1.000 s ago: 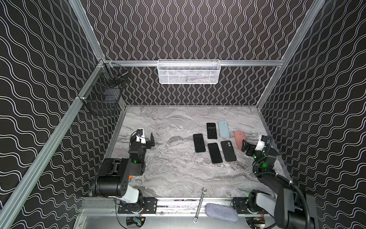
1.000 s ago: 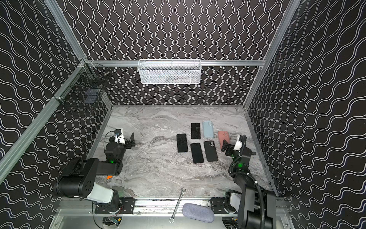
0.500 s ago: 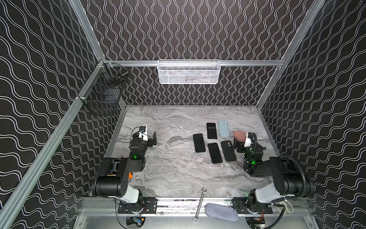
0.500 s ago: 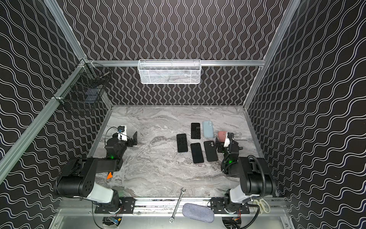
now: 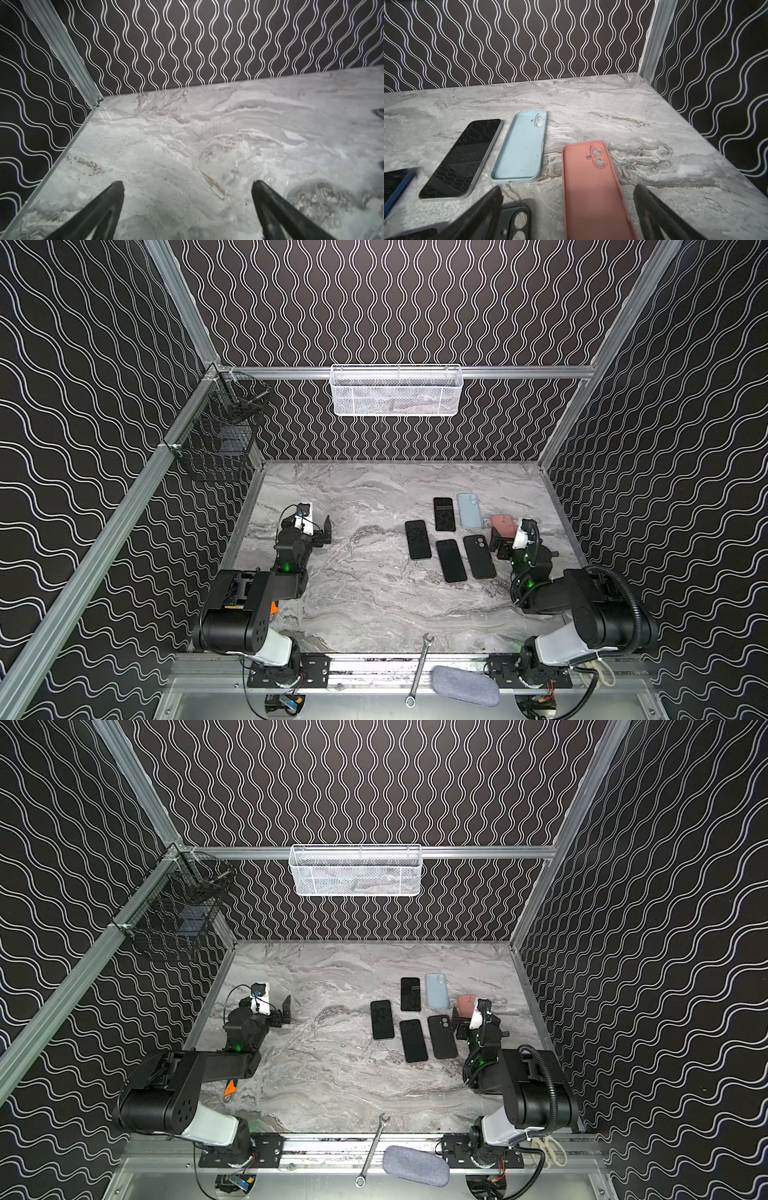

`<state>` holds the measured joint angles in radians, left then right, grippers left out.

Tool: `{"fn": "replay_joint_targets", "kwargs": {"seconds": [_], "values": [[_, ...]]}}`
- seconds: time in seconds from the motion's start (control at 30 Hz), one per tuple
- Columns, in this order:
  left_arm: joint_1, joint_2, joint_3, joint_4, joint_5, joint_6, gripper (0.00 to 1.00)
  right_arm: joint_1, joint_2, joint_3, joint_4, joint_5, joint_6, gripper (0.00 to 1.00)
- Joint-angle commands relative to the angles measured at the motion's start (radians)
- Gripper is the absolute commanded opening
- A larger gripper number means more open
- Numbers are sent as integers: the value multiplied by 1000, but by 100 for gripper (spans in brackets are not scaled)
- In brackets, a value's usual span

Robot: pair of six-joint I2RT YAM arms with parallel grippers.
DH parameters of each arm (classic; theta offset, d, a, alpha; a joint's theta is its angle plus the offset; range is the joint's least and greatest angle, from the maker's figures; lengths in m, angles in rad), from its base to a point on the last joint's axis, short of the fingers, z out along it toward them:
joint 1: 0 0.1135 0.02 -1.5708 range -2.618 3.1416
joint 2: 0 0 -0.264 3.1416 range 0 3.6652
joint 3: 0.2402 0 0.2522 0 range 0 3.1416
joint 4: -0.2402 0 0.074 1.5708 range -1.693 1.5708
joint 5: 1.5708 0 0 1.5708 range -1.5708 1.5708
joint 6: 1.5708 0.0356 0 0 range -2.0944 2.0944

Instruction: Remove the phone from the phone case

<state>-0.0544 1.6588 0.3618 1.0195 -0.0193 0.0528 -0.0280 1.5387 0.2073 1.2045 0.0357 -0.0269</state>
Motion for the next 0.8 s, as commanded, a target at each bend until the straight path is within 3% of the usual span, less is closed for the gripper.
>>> {"fn": "replay_joint_targets", "kwargs": {"seconds": [0.0, 0.17, 0.77], "values": [[-1, 0, 8, -1, 9, 15, 99, 0, -3, 5, 63, -36, -26, 99], [-1, 0, 8, 1, 9, 15, 99, -15, -3, 66, -57, 27, 30, 99], [0, 1, 8, 2, 9, 14, 99, -16, 4, 61, -34, 21, 28, 99]]}}
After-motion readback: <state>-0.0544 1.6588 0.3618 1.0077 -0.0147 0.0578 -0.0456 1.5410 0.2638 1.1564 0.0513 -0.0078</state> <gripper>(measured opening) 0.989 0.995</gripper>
